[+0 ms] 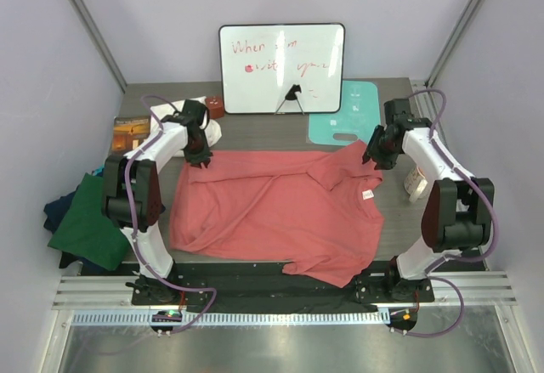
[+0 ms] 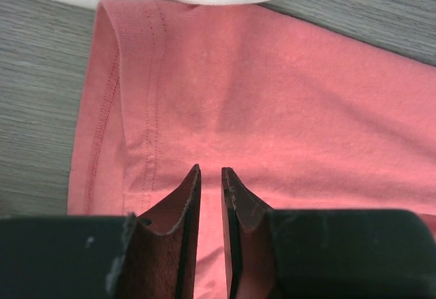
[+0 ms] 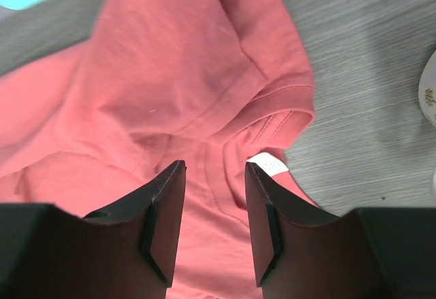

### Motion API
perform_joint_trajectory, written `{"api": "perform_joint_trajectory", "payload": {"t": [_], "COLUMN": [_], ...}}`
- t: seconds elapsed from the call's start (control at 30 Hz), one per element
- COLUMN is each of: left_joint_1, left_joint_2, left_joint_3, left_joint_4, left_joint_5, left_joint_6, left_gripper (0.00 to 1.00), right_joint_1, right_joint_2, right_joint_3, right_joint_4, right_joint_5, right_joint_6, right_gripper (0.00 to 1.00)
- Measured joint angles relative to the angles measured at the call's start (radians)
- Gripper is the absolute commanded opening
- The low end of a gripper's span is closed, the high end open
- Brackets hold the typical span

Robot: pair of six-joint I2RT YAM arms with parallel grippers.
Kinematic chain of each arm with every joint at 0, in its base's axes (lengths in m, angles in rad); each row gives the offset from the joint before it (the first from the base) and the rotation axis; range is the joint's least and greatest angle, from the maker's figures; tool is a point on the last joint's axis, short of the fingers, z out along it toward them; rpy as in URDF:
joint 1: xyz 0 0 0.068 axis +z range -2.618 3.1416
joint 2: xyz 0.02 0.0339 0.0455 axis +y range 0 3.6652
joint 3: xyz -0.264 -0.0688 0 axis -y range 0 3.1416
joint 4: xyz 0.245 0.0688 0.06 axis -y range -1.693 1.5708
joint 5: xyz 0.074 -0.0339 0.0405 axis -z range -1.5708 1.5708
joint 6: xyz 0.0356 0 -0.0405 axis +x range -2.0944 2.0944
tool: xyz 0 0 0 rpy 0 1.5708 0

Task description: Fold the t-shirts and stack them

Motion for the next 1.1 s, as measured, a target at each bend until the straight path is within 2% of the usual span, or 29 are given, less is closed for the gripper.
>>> {"api": "perform_joint_trajectory", "payload": {"t": [0.2,0.63,0.67,0.77,0.8,0.9,1.03,1.1], "left_joint_1": [-0.005,-0.005,-0.005,-0.005,-0.005,-0.005,-0.008,-0.012], "left_joint_2": [0.0,-0.024,-0.024,-0.026,-0.026,-0.026,-0.026,-0.026], "left_joint_3": [-0.006,-0.077,-0.077,-0.077,-0.077,-0.077,-0.072,-0.066], "left_joint_4": [-0.002,-0.006,-0.006,-0.005,-0.005,-0.005,-0.006,-0.006], "left_joint_5": [-0.002,-0.009,-0.009,-0.009,-0.008,-0.008,-0.008,-0.008], "left_joint_6": [0.002,0.015,0.015,0.015,0.015,0.015,0.015,0.015], "left_gripper": [0.18,0.17,0.18,0.18,0.17,0.17,0.17,0.17], "right_joint_1": [-0.004,-0.01,-0.01,-0.011,-0.012,-0.014,-0.014,-0.014], "right_joint_2": [0.106,0.263,0.281,0.324,0.329,0.328,0.315,0.297], "right_joint_3": [-0.028,0.061,0.064,0.066,0.067,0.066,0.066,0.066], "right_joint_4": [0.027,0.063,0.064,0.06,0.057,0.057,0.048,0.038], "right_joint_5": [0.003,-0.025,-0.031,-0.044,-0.046,-0.05,-0.05,-0.051], "right_joint_6": [-0.011,-0.036,-0.037,-0.039,-0.037,-0.04,-0.039,-0.038], "right_gripper": [0.47,0.47,0.45,0.24,0.15,0.01,0.02,0.09]}}
